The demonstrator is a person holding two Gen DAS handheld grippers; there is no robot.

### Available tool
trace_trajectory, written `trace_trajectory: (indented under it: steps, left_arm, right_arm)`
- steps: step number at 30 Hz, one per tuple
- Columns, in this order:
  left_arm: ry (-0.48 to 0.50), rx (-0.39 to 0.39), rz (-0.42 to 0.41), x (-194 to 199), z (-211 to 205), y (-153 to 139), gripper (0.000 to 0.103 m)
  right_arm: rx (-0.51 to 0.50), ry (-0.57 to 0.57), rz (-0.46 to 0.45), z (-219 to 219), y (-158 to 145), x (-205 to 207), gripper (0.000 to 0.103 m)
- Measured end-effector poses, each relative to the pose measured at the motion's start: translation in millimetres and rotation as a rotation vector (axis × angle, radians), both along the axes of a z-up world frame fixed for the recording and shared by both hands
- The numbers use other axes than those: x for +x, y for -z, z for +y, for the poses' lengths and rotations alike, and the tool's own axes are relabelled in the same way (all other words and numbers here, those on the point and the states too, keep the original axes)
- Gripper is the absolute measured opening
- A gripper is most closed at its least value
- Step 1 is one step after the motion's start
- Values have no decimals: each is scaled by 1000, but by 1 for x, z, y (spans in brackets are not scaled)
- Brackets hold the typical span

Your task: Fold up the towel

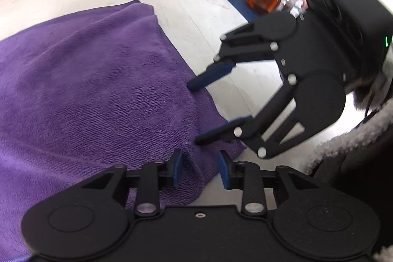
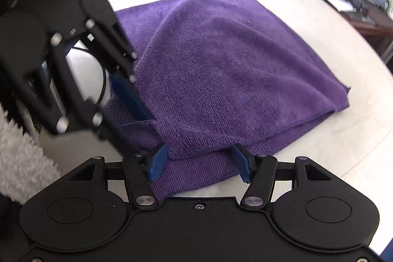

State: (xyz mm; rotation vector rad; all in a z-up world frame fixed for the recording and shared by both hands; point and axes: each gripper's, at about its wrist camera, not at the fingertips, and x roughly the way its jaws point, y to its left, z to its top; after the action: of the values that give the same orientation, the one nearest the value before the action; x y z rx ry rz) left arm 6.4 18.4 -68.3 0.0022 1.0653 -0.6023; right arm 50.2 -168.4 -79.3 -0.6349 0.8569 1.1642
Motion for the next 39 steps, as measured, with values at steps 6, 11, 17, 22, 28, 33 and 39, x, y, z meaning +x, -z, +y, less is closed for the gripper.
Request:
trace_trajectory:
  steps: [6, 11, 17, 22, 28, 33, 39]
  left_arm:
    - [30, 57, -46, -1, -10, 1, 23]
    - [-43, 26, -23, 5, 2, 4, 4]
    - [-153, -120, -47, 8, 27, -12, 3]
    - [-208, -178, -81, 3, 39, -23, 3]
    - [-281, -243, -135, 2, 52, -44, 3]
    - [-330, -302, -189, 0, 63, -67, 3]
    - [-313, -314, -210, -3, 65, -79, 3]
  right_arm:
    - [24, 3, 8, -1, -5, 1, 57]
    - [80, 24, 30, -14, -14, -2, 57]
    - [53, 30, 46, -22, -12, 0, 51]
    - [51, 106, -46, -21, -19, 21, 49]
    - [-43, 93, -241, -10, -18, 64, 49]
    - [28, 232, -97, -10, -19, 108, 49]
    - [308, 551, 392, -50, -20, 142, 49]
